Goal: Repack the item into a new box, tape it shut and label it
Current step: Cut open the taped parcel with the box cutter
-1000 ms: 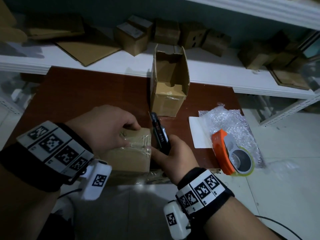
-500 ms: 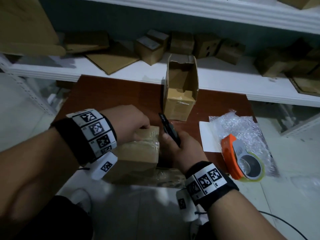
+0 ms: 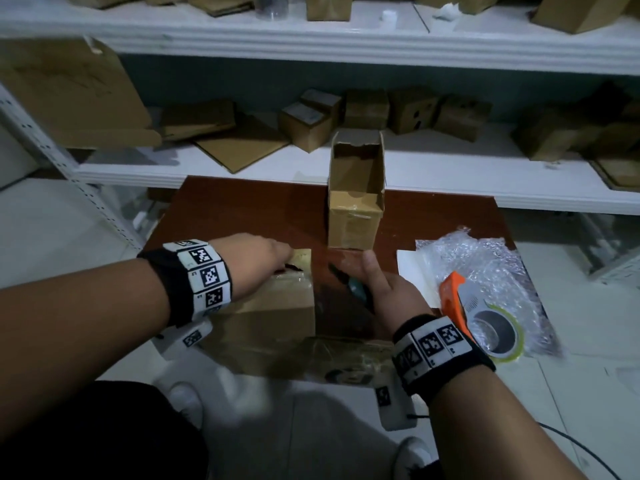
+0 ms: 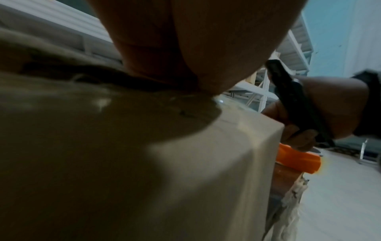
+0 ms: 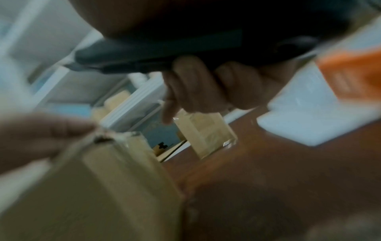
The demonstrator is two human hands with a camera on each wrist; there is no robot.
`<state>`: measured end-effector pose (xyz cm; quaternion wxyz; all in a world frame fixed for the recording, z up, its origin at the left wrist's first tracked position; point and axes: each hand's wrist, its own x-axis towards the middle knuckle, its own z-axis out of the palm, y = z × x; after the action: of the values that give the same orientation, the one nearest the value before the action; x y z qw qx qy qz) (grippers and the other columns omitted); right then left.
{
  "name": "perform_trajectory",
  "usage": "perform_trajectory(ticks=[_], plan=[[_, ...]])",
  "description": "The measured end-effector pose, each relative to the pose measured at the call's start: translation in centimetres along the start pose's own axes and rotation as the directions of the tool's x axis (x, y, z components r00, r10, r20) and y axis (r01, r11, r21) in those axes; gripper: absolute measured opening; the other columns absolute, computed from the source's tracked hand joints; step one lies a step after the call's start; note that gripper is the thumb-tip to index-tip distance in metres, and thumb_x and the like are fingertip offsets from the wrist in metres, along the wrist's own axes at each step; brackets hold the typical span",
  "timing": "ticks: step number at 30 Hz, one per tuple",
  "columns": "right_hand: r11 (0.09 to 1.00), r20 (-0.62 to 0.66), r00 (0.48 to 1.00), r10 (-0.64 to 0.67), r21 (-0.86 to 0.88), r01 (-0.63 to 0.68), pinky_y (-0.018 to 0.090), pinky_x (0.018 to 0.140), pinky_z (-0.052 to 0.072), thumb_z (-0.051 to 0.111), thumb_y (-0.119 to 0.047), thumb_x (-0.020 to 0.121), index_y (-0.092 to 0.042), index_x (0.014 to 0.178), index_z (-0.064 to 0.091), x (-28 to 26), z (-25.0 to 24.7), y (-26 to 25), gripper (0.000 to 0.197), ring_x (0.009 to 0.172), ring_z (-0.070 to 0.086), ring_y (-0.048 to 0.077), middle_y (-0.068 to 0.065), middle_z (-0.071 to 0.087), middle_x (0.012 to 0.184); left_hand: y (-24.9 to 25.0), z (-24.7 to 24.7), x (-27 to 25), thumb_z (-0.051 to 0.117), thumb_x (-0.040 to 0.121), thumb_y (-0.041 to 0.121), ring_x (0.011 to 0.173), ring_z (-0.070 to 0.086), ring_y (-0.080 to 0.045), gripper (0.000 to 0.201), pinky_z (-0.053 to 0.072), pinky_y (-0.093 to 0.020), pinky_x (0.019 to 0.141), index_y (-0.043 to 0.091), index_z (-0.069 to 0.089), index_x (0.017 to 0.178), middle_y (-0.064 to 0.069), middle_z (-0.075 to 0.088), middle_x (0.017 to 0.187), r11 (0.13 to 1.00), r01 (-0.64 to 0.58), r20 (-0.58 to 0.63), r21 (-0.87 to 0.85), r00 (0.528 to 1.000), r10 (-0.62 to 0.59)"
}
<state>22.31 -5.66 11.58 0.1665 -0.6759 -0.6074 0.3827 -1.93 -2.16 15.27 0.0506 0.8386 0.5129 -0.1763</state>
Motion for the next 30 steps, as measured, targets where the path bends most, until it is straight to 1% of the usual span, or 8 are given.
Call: perform_trajectory(ticks=[2, 4, 5, 8, 10, 15, 21, 30], plan=[[0.982, 0.05, 0.994, 0.094, 0.158, -0.101, 0.037, 0.089, 0.046, 0.013, -0.091, 0.076, -0.02, 0.095, 0.07, -0.1, 0.0, 0.0, 0.093, 0.088, 0.064, 0.02, 0.005, 0.069, 0.093, 0.1, 0.0, -0.3, 0.046, 0.097, 0.018, 0.11, 0.063, -0.026, 0.04, 0.052, -0.038, 0.093, 0.027, 0.042, 0.135, -0.005, 0.06, 0.134, 1.0, -0.002, -0.008, 0.02, 1.0, 0.002], [0.948, 0.099, 0.991, 0.09, 0.296, -0.116, 0.045, 0.099, 0.05, 0.026, -0.105, 0.058, -0.027, 0.112, 0.068, 0.0, 0.2, 0.5, 0.104, 0.102, 0.067, 0.025, 0.003, 0.071, 0.109, 0.4, 0.1, -0.5, 0.044, 0.097, 0.015, 0.111, 0.062, -0.029, 0.042, 0.051, -0.039, 0.095, 0.023, 0.039, 0.138, -0.008, 0.058, 0.135, 1.0, 0.011, -0.01, 0.023, 1.0, -0.011], [0.94, 0.097, 0.993, 0.06, 0.329, -0.089, 0.048, 0.097, 0.052, 0.035, -0.104, 0.059, -0.032, 0.112, 0.065, 0.0, 0.3, 0.9, 0.095, 0.101, 0.067, 0.026, 0.0, 0.071, 0.108, 0.5, 0.1, -0.5, 0.043, 0.097, 0.012, 0.112, 0.061, -0.031, 0.043, 0.05, -0.04, 0.096, 0.021, 0.038, 0.139, -0.01, 0.058, 0.135, 0.999, 0.022, -0.009, 0.027, 1.0, -0.022], [0.973, 0.063, 0.995, -0.083, 0.22, 0.068, 0.038, 0.078, 0.053, 0.051, -0.071, 0.089, -0.031, 0.095, 0.054, -0.2, 0.2, 1.2, 0.04, 0.084, 0.065, 0.02, -0.004, 0.065, 0.09, 0.9, 0.0, -0.1, 0.043, 0.1, 0.014, 0.119, 0.058, -0.03, 0.044, 0.046, -0.036, 0.101, 0.022, 0.039, 0.142, -0.009, 0.055, 0.141, 0.998, 0.067, -0.009, -0.006, 0.998, -0.067], [0.983, 0.07, 0.984, -0.162, 0.096, 0.155, 0.036, 0.075, 0.053, 0.051, -0.057, 0.097, -0.033, 0.099, 0.053, -0.2, 0.1, 1.3, 0.025, 0.082, 0.064, 0.015, -0.004, 0.065, 0.089, 1.5, -0.9, 0.4, 0.042, 0.103, 0.019, 0.126, 0.054, -0.028, 0.043, 0.042, -0.034, 0.103, 0.021, 0.04, 0.146, -0.009, 0.051, 0.146, 0.99, 0.13, 0.048, -0.057, 0.991, -0.127], [0.949, 0.15, 0.972, -0.181, -0.231, 0.212, 0.039, 0.081, 0.055, 0.046, -0.061, 0.097, -0.031, 0.113, 0.055, -0.1, -0.3, 1.7, 0.035, 0.086, 0.065, 0.018, -0.002, 0.068, 0.094, 1.9, -1.1, 1.7, 0.039, 0.107, 0.026, 0.143, 0.036, -0.026, 0.051, 0.03, -0.035, 0.116, 0.017, 0.028, 0.155, -0.008, 0.034, 0.159, 0.98, 0.149, 0.096, -0.133, 0.986, -0.137], [0.891, 0.195, 0.968, -0.159, -0.393, 0.226, 0.041, 0.083, 0.056, 0.039, -0.072, 0.093, -0.035, 0.114, 0.061, 0.0, -0.3, 1.6, 0.048, 0.09, 0.065, 0.02, -0.003, 0.07, 0.097, 0.6, 3.0, 0.1, 0.046, 0.1, 0.036, 0.123, 0.052, -0.018, 0.041, 0.044, -0.04, 0.105, 0.021, 0.051, 0.138, -0.001, 0.056, 0.136, 0.972, 0.042, -0.189, -0.23, 0.978, -0.087], [0.815, 0.173, 0.961, -0.217, -0.509, 0.276, 0.041, 0.079, 0.058, 0.04, -0.077, 0.089, -0.036, 0.112, 0.064, 0.0, -0.2, 0.0, 0.053, 0.09, 0.064, 0.02, -0.005, 0.069, 0.097, 1.0, 3.4, -0.2, 0.045, 0.101, 0.03, 0.12, 0.053, -0.021, 0.04, 0.039, -0.03, 0.102, 0.013, 0.054, 0.136, -0.005, 0.058, 0.132, 0.964, 0.015, -0.263, -0.264, 0.961, -0.087]])
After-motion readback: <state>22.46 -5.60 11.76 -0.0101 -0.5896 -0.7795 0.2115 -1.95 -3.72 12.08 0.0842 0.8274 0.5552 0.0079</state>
